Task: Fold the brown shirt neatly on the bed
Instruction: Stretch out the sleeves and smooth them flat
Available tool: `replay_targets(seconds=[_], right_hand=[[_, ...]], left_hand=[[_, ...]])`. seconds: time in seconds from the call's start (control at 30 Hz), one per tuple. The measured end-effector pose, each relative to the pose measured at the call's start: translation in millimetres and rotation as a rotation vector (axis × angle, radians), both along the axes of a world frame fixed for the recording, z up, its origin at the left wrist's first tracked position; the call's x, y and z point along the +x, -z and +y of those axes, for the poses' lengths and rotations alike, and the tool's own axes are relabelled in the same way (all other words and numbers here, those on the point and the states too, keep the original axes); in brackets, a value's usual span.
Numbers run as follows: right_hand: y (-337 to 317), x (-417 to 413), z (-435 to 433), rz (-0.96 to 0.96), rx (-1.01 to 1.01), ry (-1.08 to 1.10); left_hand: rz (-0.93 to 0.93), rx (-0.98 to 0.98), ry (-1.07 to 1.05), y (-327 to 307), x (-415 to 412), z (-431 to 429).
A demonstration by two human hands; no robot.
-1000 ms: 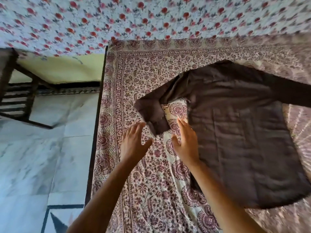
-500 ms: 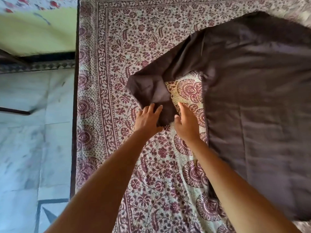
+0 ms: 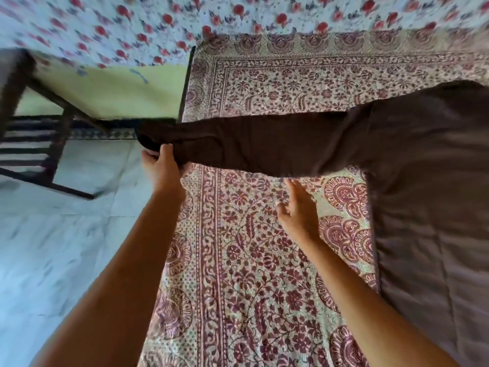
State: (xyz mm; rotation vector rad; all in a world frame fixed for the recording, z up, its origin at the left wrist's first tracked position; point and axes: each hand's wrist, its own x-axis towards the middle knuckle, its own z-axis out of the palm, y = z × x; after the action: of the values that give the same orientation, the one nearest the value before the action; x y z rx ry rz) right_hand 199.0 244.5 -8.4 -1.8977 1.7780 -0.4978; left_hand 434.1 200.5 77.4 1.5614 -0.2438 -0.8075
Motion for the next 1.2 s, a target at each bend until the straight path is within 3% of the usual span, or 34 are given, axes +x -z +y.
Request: replay_targets(seconds=[0.23,0.4,0.6,0.8,0.9,1.0,1.07,1.13,1.2], right_hand=[[-1.4,46.6,-72.4,0.402,0.071,-0.229],[19.4,59.7,-99.7,0.473,0.095,-0.239],[38.7,72.4,-106.5,0.296,-0.211,-0.088],[65.6,68.8,-102.0,0.413,-0.067,-0.244],[64.6,68.6,-102.8,0.405,-0.041,-0.281],[59.8,64.3,-104.5,0.329,-0.016,-0.392],[51.5,54.5,-106.9,0.12,0.017,-0.424],[42.9,33.9,-109.0,-0.073,-0.034,-0.316],[39.8,-1.6,-113.7,-0.042,-0.136,-0.137]], left_hand=[[-0.032,0.069,0.119,7.7,44.8,-24.9],[0.009,0.123,0.104,45.2,67.6,-43.7],[-0.202,0.177,0.097,89.9,92.3,-55.6],[-0.46,0.535,0.206,125.5,99.8,-57.2],[-0.781,0.671,0.175,113.4,81.3,-59.2],[-1.078,0.538,0.331,102.8,43.3,-60.9],[-1.144,0.349,0.554,106.2,4.7,-65.9],[-1.127,0.253,0.723,112.2,-34.6,-72.0],[-1.134,0.243,0.851,117.8,-69.7,-78.3]])
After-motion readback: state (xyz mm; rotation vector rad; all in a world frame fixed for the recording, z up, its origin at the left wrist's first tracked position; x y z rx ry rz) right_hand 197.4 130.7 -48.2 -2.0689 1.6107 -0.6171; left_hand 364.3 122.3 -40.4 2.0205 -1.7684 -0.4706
